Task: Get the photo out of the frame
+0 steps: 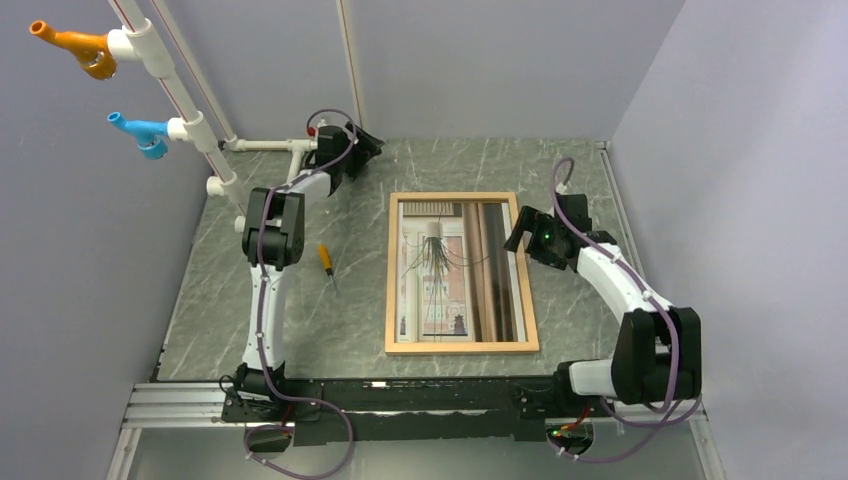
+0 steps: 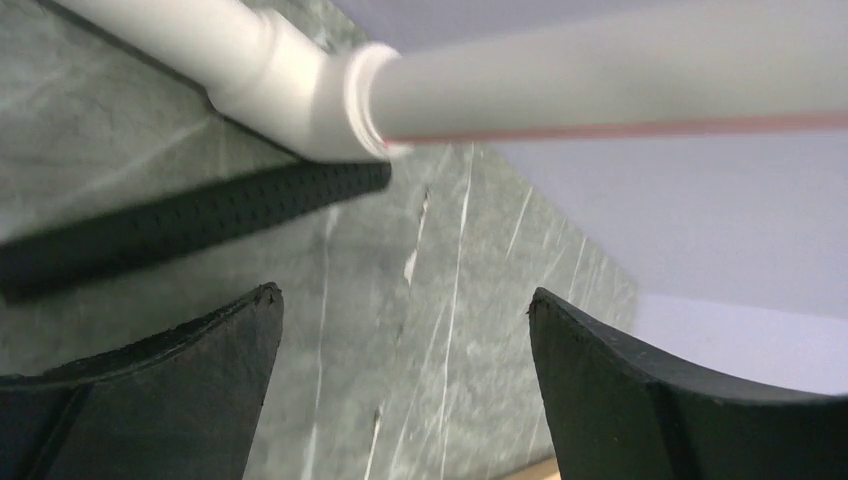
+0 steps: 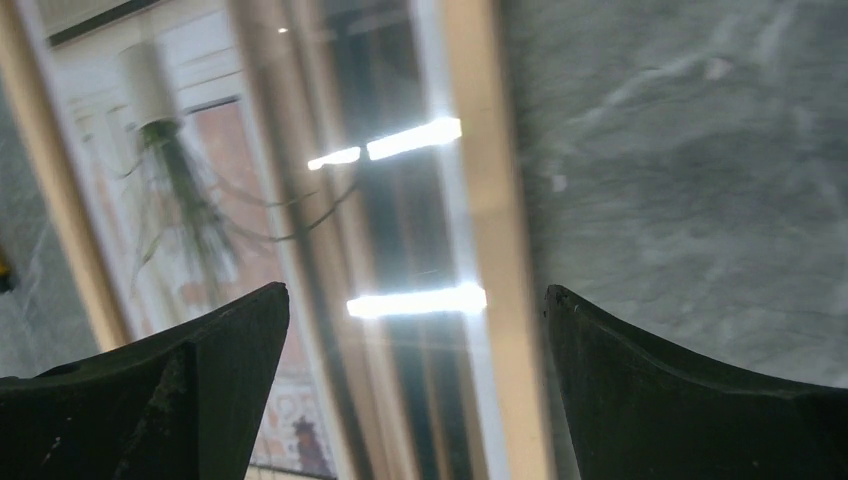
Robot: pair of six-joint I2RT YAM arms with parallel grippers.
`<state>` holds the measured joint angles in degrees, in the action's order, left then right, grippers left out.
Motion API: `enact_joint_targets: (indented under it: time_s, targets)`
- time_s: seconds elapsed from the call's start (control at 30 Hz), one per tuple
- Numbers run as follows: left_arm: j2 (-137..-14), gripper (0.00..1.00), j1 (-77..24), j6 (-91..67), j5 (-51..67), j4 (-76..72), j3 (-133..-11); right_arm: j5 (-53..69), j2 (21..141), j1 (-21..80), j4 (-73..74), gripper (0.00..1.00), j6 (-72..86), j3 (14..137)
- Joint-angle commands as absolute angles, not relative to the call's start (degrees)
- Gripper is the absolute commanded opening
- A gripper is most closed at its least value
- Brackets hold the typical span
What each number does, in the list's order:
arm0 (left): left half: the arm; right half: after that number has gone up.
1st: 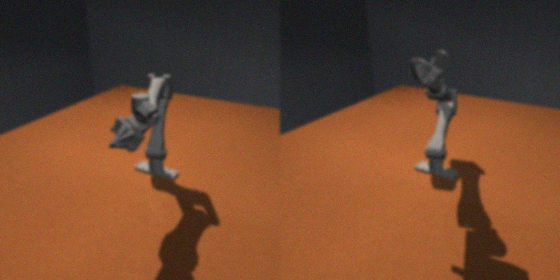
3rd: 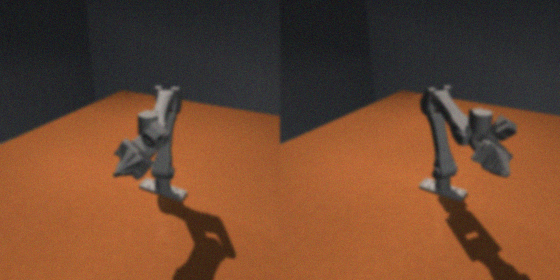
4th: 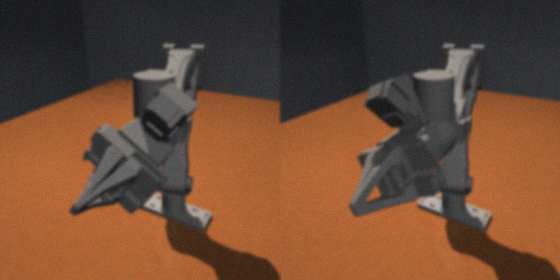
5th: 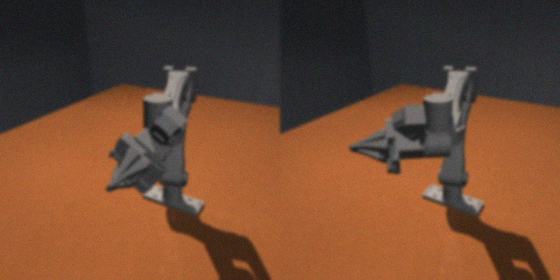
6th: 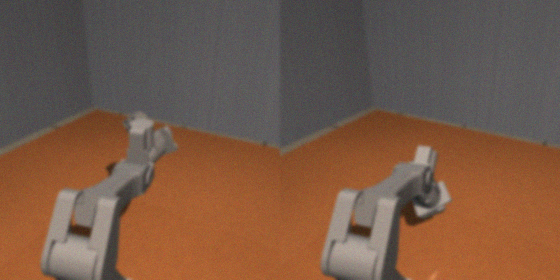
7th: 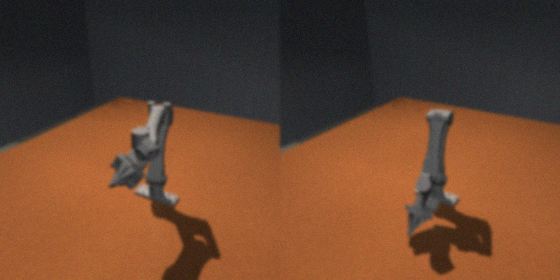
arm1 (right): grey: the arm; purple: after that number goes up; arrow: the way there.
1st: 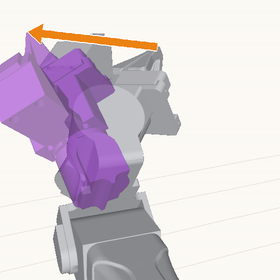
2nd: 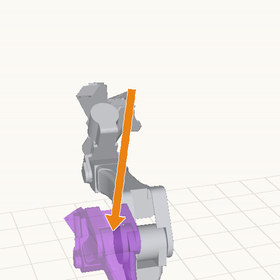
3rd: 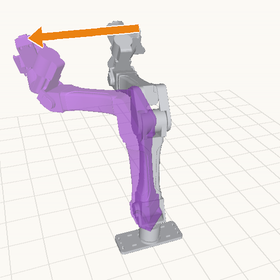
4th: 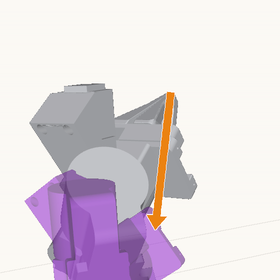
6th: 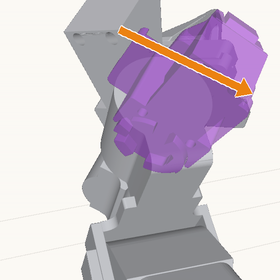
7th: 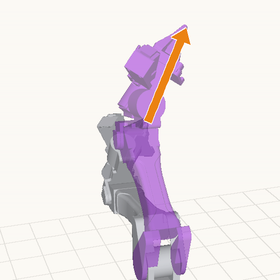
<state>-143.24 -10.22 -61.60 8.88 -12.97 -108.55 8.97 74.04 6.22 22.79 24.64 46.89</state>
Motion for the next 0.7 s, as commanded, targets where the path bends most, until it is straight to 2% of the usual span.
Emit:
enact_joint_targets:
  time_s: [0.0, 0.17, 0.27, 0.47, 0.57, 0.67]
  targets:
    - [-129.0, 0.95, -12.2, -52.0, 11.6, -7.3, -105.3, 6.2, 78.1, 1.4, 23.6, 1.0, 24.3, 49.4]
    - [-116.0, 0.94, -12.8, -47.9, 16.6, 2.9, -98.5, 6.8, 84.8, 0.6, 24.1, 1.0, 22.1, 52.4]
    - [-107.2, 0.93, -13.1, -48.0, 23.2, 2.7, -89.7, 8.5, 86.4, 0.6, 22.4, 1.0, 22.0, 52.6]
    - [-89.7, 0.93, -14.7, -50.1, 36.6, -3.8, -66.9, 13.4, 86.2, 0.8, 16.3, 0.95, 22.1, 48.9]
    - [-82.0, 0.93, -15.6, -47.1, 39.7, -0.6, -60.4, 13.5, 87.9, 1.3, 14.1, 0.94, 22.2, 47.5]
    - [-74.2, 0.93, -16.0, -43.0, 39.5, 5.9, -55.6, 14.8, 90.9, 2.1, 12.7, 0.88, 20.9, 47.8]
